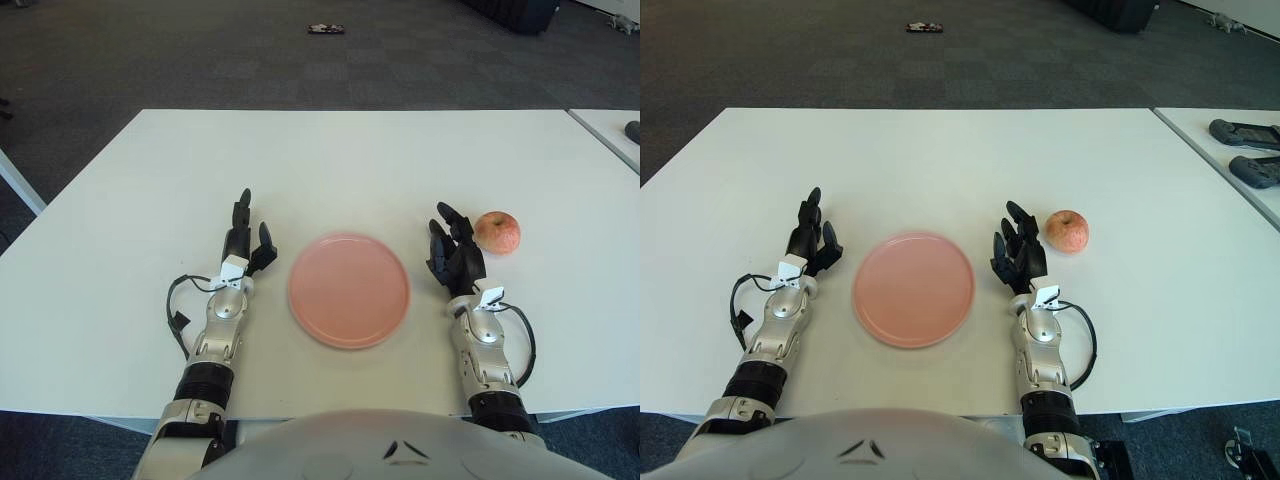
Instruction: Put the apple into the plate.
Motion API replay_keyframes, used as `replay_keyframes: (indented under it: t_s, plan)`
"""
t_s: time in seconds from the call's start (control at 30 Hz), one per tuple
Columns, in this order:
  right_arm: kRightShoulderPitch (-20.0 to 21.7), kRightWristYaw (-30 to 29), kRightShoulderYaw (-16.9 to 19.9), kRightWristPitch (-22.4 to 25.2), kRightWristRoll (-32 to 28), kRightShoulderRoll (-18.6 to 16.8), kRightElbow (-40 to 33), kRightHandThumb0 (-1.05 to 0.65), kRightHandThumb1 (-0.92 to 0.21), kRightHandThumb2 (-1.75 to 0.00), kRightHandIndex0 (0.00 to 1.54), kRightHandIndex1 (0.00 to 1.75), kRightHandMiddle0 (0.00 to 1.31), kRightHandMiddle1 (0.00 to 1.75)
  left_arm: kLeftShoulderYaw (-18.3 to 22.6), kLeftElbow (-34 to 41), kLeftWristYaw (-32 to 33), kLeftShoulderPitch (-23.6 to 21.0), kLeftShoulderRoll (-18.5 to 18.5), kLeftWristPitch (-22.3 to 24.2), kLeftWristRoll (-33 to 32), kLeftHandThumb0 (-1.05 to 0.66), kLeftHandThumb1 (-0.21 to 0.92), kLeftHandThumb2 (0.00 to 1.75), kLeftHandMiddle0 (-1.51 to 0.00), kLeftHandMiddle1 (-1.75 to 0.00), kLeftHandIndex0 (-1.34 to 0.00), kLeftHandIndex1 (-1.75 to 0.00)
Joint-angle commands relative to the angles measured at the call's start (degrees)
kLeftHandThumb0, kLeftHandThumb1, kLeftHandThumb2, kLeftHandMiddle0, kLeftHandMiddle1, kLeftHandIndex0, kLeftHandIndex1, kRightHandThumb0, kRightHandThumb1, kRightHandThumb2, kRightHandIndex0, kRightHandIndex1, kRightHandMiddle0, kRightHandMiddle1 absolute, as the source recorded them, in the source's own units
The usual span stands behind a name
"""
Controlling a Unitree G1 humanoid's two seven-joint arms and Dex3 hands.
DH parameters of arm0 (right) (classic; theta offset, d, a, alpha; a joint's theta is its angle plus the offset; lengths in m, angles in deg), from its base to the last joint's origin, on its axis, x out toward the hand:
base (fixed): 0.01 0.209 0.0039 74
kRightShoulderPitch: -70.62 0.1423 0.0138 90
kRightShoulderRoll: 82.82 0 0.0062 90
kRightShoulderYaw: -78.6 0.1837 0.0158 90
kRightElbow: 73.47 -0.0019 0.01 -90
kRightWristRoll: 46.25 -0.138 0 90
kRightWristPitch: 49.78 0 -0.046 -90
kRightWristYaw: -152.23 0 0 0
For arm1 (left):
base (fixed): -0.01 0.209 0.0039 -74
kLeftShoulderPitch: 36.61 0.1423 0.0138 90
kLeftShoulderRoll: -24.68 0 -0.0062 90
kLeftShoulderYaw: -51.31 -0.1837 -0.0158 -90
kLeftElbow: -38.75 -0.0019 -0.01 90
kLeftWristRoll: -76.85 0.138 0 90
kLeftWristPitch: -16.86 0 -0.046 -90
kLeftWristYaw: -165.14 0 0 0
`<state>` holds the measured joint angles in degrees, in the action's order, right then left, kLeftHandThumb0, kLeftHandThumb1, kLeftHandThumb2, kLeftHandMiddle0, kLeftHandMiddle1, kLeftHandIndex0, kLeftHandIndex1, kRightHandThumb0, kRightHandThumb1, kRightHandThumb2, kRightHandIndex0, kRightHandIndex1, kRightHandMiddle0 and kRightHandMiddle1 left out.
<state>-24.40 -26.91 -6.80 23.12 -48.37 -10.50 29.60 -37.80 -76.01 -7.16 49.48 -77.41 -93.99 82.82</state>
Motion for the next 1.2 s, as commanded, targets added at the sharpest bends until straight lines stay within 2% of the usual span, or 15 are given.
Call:
replay_keyframes:
  t_s: [0.0,0.17,0.37,0.63,0.7,0.77,0.9,1.0,1.17]
  plan:
    - [-3.3,1.0,0.8,2.6,-1.2,1.7,-5.0,-0.59,-0.92,-0.57,0.28,0.00,0.00,0.55,-0.3,-1.4,-0.8,1.0,-0.1,1.7,0.0,-0.81,0.92,1.01,-0.10,0.00,0.00,-0.22]
    - [-4.0,2.5,3.4,1.9,-2.2,4.9,-13.5,-0.62,-0.92,-0.55,0.27,0.00,0.00,0.57,-0.3,-2.1,-0.9,0.6,-0.1,1.4,0.0,-0.81,0.92,1.01,-0.10,0.00,0.00,-0.22]
    - [-2.2,-0.9,5.1,0.5,1.1,6.0,-20.1,-0.65,-0.92,-0.54,0.23,0.00,0.00,0.58,-0.3,-3.0,-0.8,0.1,-0.2,1.0,0.0,-0.81,0.92,1.02,-0.10,0.00,0.00,-0.22]
    - [-1.6,-2.6,5.4,1.0,2.2,6.5,-21.9,-0.67,-0.92,-0.53,0.21,0.00,0.00,0.58,-0.4,-3.5,0.0,-0.4,-0.6,1.1,0.5,-0.81,0.92,1.01,-0.09,0.00,0.00,-0.21]
    - [-1.9,-3.2,6.0,1.7,2.6,6.8,-23.9,-0.67,-0.92,-0.53,0.20,0.00,0.00,0.57,-0.4,-3.5,0.1,-0.4,-0.7,1.3,0.5,-0.81,0.92,1.01,-0.09,0.00,0.00,-0.21]
    - [-1.6,-4.8,8.5,4.3,4.1,8.1,-29.4,-0.69,-0.92,-0.54,0.17,0.00,0.00,0.53,-0.5,-3.4,0.2,-0.4,-0.8,1.4,0.5,-0.81,0.92,1.01,-0.09,0.00,0.00,-0.20]
    - [2.3,-7.3,9.1,6.8,7.7,8.2,-32.0,-0.72,-0.92,-0.56,0.13,0.00,0.00,0.45,-0.6,-3.3,0.2,-0.5,-1.0,1.6,0.5,-0.80,0.92,1.00,-0.08,0.00,0.00,-0.19]
    - [5.3,-9.9,7.3,9.1,12.1,7.0,-34.9,-0.71,-0.92,-0.57,0.12,0.00,0.00,0.43,-0.6,-3.3,0.5,-0.5,-1.1,1.7,0.7,-0.80,0.92,1.00,-0.08,0.00,0.00,-0.20]
    - [6.4,-14.5,9.4,6.5,15.8,7.6,-33.3,-0.67,-0.92,-0.57,0.14,0.01,0.00,0.43,-0.8,-3.4,0.8,-0.4,-1.2,1.3,1.0,-0.80,0.92,1.00,-0.09,0.00,0.00,-0.22]
